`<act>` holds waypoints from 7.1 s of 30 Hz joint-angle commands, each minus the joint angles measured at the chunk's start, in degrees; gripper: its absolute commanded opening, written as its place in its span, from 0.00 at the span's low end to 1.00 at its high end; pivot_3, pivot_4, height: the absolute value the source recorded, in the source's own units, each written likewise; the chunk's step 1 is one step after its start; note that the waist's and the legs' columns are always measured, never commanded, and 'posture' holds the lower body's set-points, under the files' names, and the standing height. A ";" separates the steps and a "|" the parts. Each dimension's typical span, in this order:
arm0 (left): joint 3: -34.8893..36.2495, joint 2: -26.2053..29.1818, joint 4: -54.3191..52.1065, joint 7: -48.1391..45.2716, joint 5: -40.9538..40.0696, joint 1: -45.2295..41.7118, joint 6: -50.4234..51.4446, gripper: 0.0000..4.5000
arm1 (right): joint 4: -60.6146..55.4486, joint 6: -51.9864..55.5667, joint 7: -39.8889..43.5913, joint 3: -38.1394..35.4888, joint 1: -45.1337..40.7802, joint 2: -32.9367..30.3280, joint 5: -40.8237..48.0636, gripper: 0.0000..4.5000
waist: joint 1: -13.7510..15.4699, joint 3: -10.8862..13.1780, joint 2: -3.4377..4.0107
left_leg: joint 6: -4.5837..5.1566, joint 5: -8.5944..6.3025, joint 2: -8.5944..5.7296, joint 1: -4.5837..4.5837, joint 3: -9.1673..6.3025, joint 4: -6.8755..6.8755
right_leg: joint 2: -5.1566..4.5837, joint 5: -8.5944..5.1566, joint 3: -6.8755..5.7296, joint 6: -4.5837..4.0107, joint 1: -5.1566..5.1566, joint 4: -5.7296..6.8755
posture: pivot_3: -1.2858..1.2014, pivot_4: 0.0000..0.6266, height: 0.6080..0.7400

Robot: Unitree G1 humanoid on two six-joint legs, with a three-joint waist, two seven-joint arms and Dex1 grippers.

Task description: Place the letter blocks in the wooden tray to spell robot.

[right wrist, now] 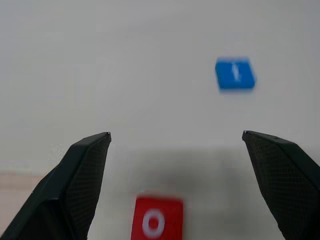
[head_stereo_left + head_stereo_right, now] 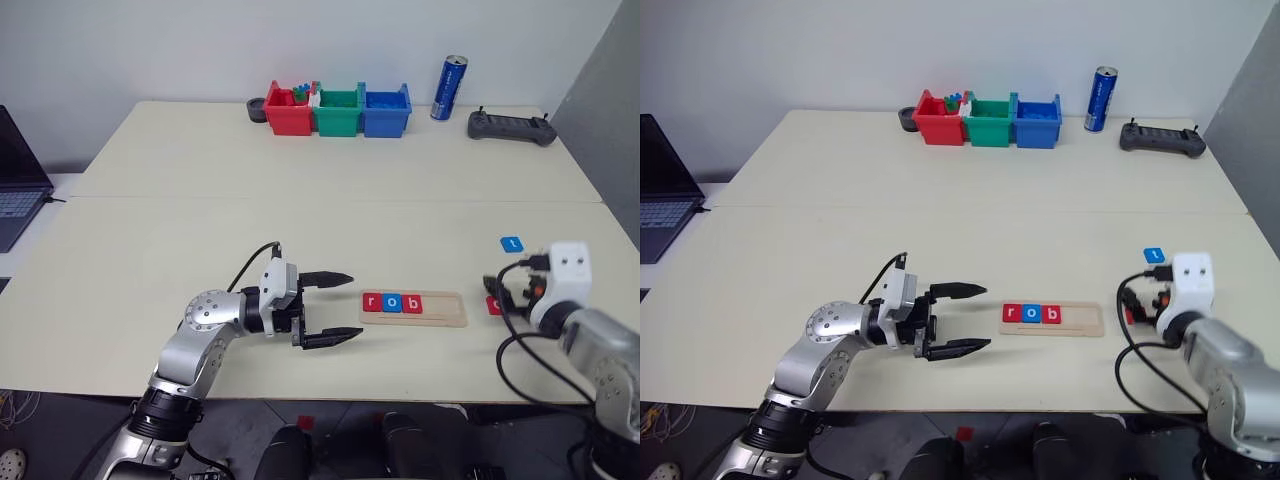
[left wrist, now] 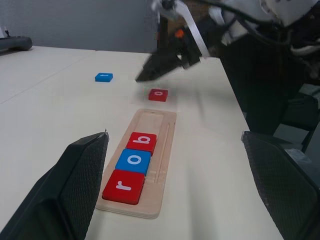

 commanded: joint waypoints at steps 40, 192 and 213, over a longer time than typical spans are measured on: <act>-1.29 -1.60 -1.35 -1.49 -0.13 -1.74 -1.01 1.00 | 69.91 -84.76 68.14 24.46 -11.73 -23.87 -12.95 0.99 | -0.13 0.07 -0.12 | 0.02 -0.01 0.00 0.17 0.11 0.08 | -0.08 0.04 0.05 -0.04 0.14 0.03 | 0.52 0.24 1.00; -1.04 0.02 -2.13 -1.37 0.09 -1.12 -1.07 1.00 | 42.59 -65.81 62.17 24.25 -8.66 -24.17 -9.71 0.01 | 0.13 0.10 -0.16 | 0.03 -0.03 -0.01 0.87 0.03 0.00 | -0.06 0.02 0.02 -0.03 0.94 -0.14 | 0.52 0.24 1.00; -1.27 -1.38 0.23 -2.05 0.42 -2.96 -2.48 1.00 | 31.84 -36.86 10.27 5.19 -4.20 -5.14 -11.48 0.99 | 0.19 0.11 -0.17 | 0.02 -0.02 -0.01 0.82 0.02 -0.02 | -0.04 0.02 0.04 -0.03 0.89 -0.12 | 0.52 0.24 1.00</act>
